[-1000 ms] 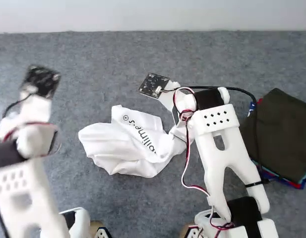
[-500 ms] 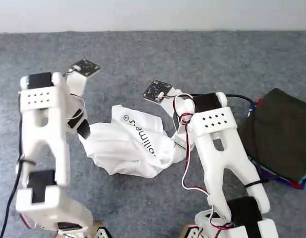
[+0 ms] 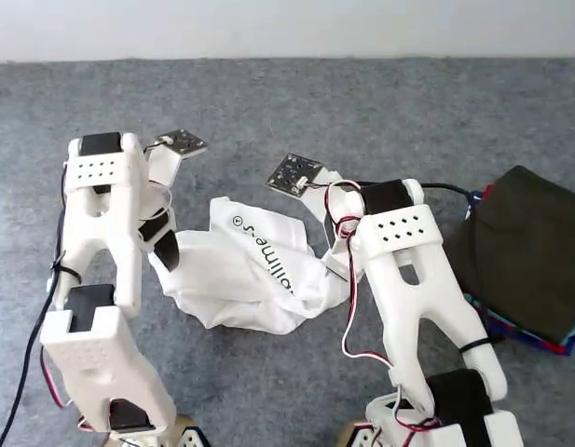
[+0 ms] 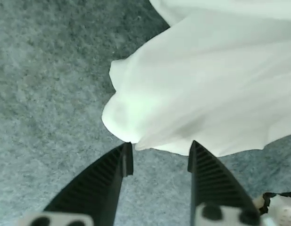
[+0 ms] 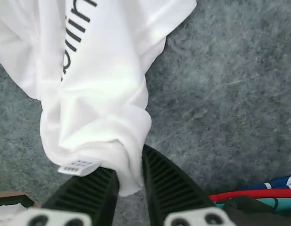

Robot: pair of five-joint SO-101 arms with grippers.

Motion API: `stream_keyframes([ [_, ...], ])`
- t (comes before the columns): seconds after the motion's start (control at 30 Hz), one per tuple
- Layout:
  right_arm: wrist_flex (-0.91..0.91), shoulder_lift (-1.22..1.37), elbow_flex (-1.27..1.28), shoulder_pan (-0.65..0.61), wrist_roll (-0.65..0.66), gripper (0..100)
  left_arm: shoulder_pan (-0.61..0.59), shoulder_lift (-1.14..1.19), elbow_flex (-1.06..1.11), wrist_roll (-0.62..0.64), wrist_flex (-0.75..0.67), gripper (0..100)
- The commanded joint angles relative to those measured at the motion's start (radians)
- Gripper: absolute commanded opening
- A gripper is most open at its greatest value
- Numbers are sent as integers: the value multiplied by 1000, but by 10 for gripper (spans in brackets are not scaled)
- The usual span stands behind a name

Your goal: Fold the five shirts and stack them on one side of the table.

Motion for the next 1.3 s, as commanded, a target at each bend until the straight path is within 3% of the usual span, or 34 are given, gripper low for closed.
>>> stream_keyframes([
  [0.0,-13,-12,-9,12,-58,9,8,-9,-42,6,20,199],
  [0.27,-13,-5,-11,12,-137,9,5,-2,-59,18,17,199],
  [0.63,-4,-5,-9,12,-138,9,6,2,-58,-52,-28,199],
  [1.27,-4,-5,-11,4,-138,9,8,2,-56,-55,-25,178],
])
